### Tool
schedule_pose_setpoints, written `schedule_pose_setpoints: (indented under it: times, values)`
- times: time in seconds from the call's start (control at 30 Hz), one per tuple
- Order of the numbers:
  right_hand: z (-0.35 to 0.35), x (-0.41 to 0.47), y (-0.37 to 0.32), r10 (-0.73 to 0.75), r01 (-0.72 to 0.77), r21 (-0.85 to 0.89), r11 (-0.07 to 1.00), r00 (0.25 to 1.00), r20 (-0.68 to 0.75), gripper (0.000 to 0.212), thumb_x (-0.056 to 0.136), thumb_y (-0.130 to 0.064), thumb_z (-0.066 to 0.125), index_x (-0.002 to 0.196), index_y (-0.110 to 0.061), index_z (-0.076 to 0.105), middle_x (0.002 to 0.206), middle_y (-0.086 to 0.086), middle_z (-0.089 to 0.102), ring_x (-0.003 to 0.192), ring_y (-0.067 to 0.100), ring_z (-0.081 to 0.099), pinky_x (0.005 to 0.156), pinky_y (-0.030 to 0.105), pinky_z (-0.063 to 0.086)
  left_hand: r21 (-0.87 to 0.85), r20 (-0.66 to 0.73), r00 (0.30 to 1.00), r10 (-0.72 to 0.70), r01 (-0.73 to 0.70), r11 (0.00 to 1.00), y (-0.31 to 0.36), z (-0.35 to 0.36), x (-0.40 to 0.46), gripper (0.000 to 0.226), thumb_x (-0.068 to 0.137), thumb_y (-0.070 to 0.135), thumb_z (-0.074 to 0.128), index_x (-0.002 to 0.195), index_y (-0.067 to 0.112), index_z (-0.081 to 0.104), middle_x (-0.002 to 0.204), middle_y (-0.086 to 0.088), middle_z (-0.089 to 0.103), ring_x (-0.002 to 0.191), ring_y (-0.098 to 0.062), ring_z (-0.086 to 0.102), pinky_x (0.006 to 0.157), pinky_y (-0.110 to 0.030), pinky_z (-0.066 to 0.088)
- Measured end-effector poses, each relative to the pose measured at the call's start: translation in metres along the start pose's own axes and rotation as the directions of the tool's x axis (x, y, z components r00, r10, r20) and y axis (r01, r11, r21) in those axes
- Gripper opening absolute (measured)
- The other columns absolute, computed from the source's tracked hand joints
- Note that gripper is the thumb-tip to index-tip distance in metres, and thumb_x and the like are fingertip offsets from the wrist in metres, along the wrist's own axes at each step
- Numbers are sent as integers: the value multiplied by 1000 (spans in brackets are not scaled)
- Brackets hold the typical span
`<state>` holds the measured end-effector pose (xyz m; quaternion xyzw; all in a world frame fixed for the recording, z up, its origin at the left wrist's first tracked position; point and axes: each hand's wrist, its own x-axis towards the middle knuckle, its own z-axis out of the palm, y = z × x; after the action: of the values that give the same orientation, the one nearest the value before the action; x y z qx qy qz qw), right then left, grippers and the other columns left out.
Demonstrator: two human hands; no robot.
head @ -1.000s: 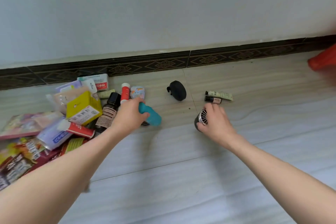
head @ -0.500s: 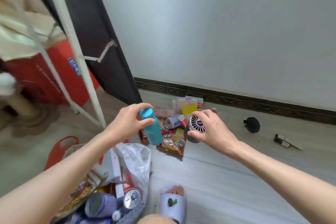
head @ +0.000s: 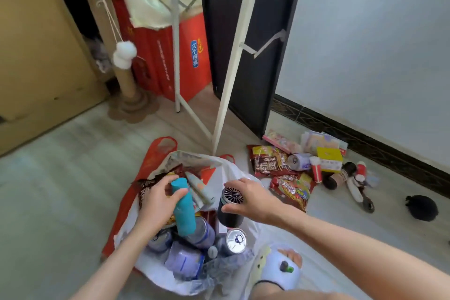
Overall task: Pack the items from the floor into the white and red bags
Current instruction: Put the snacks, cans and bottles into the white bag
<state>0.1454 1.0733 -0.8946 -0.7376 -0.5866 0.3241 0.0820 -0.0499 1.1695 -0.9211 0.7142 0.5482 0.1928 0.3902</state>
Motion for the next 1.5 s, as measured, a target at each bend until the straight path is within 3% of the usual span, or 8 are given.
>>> schedule_pose_setpoints:
  times: [0.13, 0.37, 0.5, 0.7, 0.87, 1.13, 1.33, 1.5]
  values:
    - [30, 23, 20, 78, -81, 71, 994, 996, 41, 62, 80, -43, 66, 132, -15, 46, 131, 11, 53, 120, 25, 49, 97, 29, 38, -103, 49, 992, -118, 122, 987, -23, 23, 10, 38, 81, 20, 69, 117, 12, 61, 105, -11, 67, 85, -17, 59, 72, -22, 43]
    - [62, 38, 58, 214, -221, 132, 966, 975, 66, 43, 81, -43, 63, 107, -11, 51, 107, 11, 62, 99, 27, 56, 71, 30, 40, -36, 22, 987, -162, 163, 986, -22, 50, 42, 38, 81, 27, 69, 115, 11, 63, 83, -2, 58, 77, -15, 54, 66, -20, 36]
    - [65, 52, 70, 183, -175, 97, 980, 980, -81, 41, 84, -43, 59, 105, -7, 58, 111, 11, 58, 105, 29, 53, 82, 33, 42, -2, -27, 993, -117, 117, 993, -17, 58, 60, 36, 82, 24, 68, 114, 11, 61, 88, -3, 60, 70, -7, 54, 59, -8, 37]
    - [85, 47, 75, 104, -100, 37, 994, 985, -136, 40, 90, -30, 53, 123, -6, 50, 136, 13, 34, 127, 27, 35, 103, 31, 36, 162, -57, 994, -89, 97, 982, -31, 73, 60, 44, 83, 20, 66, 122, 7, 50, 109, -14, 56, 95, -30, 57, 85, -34, 43]
    - [93, 39, 84, 78, -77, 10, 997, 984, -160, 38, 86, -7, 48, 124, -5, 48, 121, 14, 47, 108, 33, 48, 86, 42, 47, 292, 98, 995, 31, -59, 955, -40, 82, 34, 41, 87, 15, 59, 126, 4, 49, 124, -14, 47, 114, -27, 47, 96, -27, 31]
    - [69, 12, 85, -4, -4, -33, 999, 970, -244, 42, 89, -22, 50, 130, -12, 46, 130, 12, 51, 115, 32, 50, 94, 41, 45, 522, 326, 944, 52, -226, 822, -26, 66, 24, 65, 92, 42, 46, 146, 19, 19, 154, -11, 13, 141, -26, 12, 114, -36, 12]
    - [3, -60, 119, 16, -85, -146, 986, 908, -420, 50, 81, -42, 48, 118, -10, 57, 110, 10, 66, 96, 29, 65, 77, 36, 54, 497, 483, 789, 379, -604, 624, 59, 93, 9, 76, 81, 63, 24, 144, 21, 28, 154, -12, 16, 143, -31, 8, 113, -45, 12]
    - [-54, -154, 182, 116, -276, -259, 925, 858, -500, 59, 78, -46, 51, 124, -9, 55, 115, 12, 65, 102, 29, 64, 86, 43, 52, 377, 576, 571, 585, -821, 429, 167, 151, -7, 78, 80, 65, 17, 145, 22, 26, 154, -12, 16, 143, -30, 8, 115, -48, 12]
